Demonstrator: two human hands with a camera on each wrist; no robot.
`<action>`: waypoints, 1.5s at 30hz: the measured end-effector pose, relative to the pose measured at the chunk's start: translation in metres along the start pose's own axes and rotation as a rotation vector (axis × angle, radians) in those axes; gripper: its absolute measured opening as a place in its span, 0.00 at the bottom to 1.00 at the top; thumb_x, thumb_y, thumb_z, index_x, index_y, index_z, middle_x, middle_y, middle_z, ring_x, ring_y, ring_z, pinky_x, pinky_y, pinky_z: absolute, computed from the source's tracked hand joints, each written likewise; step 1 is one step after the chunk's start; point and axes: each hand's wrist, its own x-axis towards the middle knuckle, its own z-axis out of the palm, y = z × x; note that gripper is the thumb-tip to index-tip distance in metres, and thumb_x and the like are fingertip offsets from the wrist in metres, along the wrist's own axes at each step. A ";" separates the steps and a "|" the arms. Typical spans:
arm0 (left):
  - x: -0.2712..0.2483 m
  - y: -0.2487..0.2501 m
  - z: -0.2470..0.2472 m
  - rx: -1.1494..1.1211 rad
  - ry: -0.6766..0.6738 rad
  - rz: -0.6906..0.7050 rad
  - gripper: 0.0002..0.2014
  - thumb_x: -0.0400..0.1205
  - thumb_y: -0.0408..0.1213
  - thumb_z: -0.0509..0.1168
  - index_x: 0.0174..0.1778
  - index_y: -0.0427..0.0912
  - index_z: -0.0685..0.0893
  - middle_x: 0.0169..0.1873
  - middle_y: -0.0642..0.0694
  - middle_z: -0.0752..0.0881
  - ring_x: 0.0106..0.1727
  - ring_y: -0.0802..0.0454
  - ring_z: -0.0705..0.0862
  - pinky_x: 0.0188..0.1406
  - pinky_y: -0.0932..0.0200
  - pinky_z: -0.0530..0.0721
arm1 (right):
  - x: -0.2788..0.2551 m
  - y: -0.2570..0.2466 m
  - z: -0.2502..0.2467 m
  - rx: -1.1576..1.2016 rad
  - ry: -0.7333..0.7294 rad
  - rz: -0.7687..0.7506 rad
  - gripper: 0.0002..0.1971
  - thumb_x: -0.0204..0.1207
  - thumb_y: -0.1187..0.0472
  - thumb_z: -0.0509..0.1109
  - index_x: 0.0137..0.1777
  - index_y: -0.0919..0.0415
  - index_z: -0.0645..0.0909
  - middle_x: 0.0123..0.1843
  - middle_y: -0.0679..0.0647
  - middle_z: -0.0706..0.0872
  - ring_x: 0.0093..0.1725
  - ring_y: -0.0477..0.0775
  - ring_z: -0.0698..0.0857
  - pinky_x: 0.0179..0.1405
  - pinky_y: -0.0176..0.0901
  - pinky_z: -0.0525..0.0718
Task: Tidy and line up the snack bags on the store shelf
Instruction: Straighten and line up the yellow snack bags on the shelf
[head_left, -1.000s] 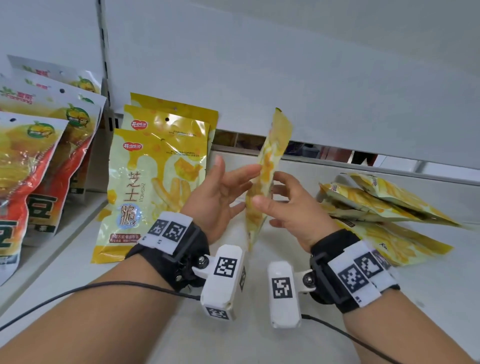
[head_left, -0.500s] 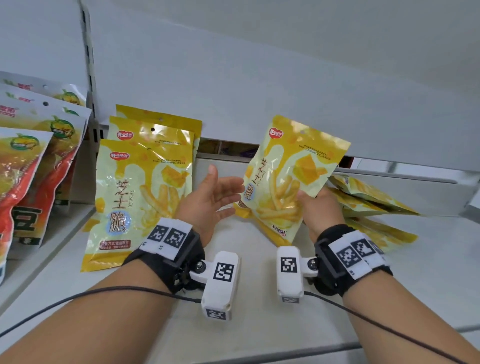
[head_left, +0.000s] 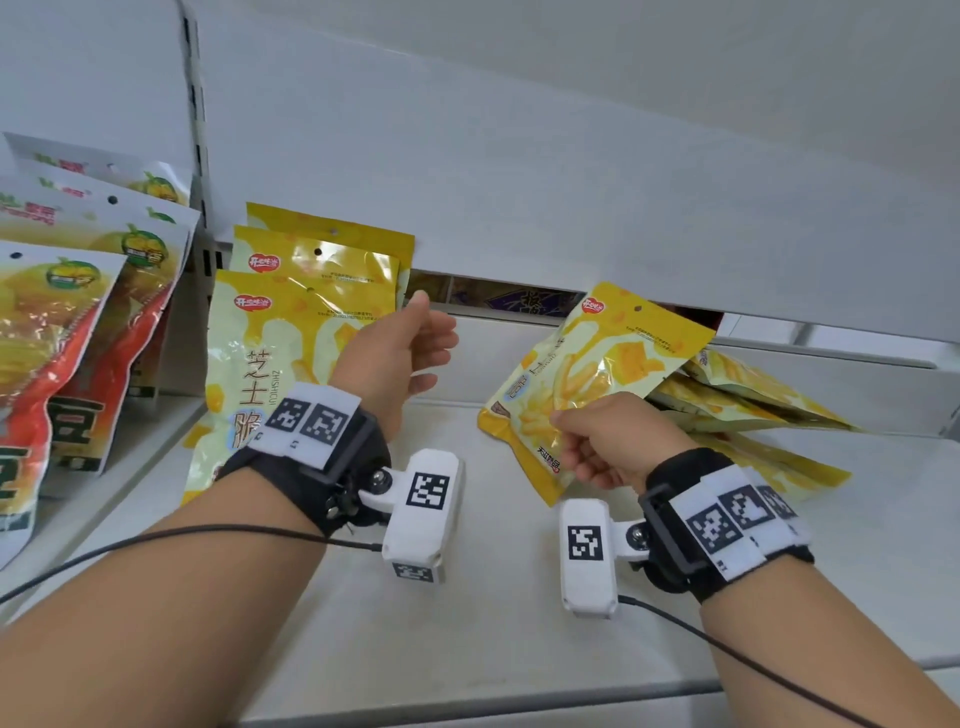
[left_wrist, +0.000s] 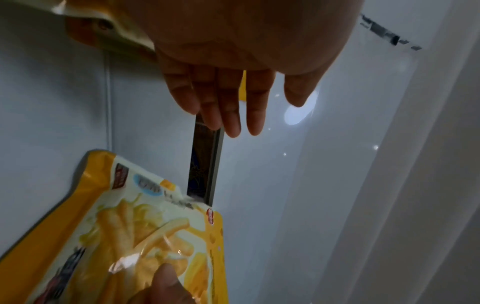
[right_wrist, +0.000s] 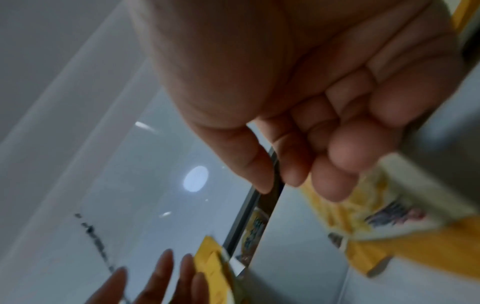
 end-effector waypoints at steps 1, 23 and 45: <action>0.001 0.004 -0.006 0.040 0.021 0.037 0.15 0.84 0.49 0.59 0.37 0.49 0.86 0.35 0.54 0.88 0.40 0.55 0.84 0.37 0.60 0.76 | 0.000 -0.006 0.007 0.026 -0.029 -0.042 0.15 0.78 0.58 0.67 0.30 0.62 0.77 0.22 0.54 0.81 0.19 0.49 0.76 0.19 0.34 0.73; 0.001 0.003 -0.129 0.230 0.380 -0.040 0.13 0.79 0.53 0.65 0.47 0.47 0.84 0.51 0.42 0.88 0.52 0.40 0.87 0.48 0.45 0.85 | 0.052 -0.036 0.122 0.599 -0.138 -0.236 0.05 0.81 0.56 0.65 0.50 0.56 0.80 0.44 0.55 0.88 0.40 0.52 0.86 0.38 0.44 0.83; -0.003 0.000 -0.105 -0.316 0.180 -0.052 0.15 0.82 0.45 0.64 0.54 0.37 0.88 0.50 0.35 0.90 0.48 0.36 0.90 0.47 0.37 0.88 | 0.051 -0.034 0.104 0.914 -0.201 -0.364 0.09 0.80 0.60 0.64 0.47 0.60 0.86 0.45 0.56 0.91 0.46 0.55 0.88 0.55 0.52 0.84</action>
